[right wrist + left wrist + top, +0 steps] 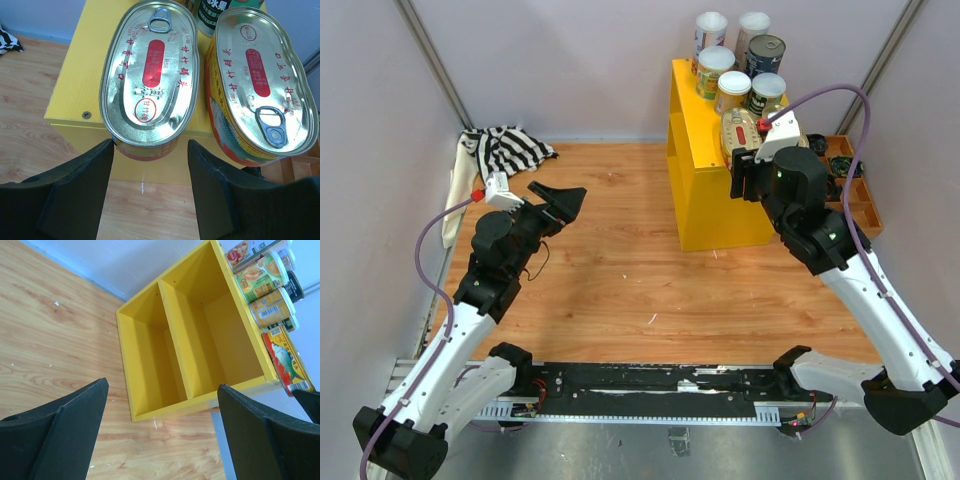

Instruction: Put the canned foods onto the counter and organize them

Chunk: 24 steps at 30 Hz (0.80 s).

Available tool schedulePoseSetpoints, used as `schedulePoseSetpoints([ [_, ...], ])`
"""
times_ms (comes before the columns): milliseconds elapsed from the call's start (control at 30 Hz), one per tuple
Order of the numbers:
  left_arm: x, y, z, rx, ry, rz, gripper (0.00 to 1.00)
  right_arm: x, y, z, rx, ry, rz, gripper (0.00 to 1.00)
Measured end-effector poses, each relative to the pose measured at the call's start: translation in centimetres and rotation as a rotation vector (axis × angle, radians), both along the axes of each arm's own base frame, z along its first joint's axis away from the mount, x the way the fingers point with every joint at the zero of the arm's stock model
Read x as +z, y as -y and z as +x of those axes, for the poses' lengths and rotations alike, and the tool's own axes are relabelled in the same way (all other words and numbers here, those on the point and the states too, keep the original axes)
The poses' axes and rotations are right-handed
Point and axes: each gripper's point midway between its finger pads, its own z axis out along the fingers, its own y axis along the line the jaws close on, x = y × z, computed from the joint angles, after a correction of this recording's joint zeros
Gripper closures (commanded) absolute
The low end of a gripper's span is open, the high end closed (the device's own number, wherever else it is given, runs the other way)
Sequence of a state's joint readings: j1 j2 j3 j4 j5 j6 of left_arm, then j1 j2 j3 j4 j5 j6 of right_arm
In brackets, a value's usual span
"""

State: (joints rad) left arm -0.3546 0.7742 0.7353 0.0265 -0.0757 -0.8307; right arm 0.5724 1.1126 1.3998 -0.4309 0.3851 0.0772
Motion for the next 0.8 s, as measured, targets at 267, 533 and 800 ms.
schedulePoseSetpoints([
  [267,0.0,0.0,0.0,0.0,0.001,0.004,0.05,-0.1,0.2,-0.6,0.017,-0.011,0.001,0.29],
  [533,-0.6,-0.2,0.0,0.005,-0.011,0.039,0.05,1.5,1.0,-4.3,0.081,-0.006,0.03,0.21],
  [800,-4.3,-0.9,-0.6,0.021,-0.063,0.096,0.06,-1.3,-0.9,-7.8,0.212,-0.061,0.031,0.0],
])
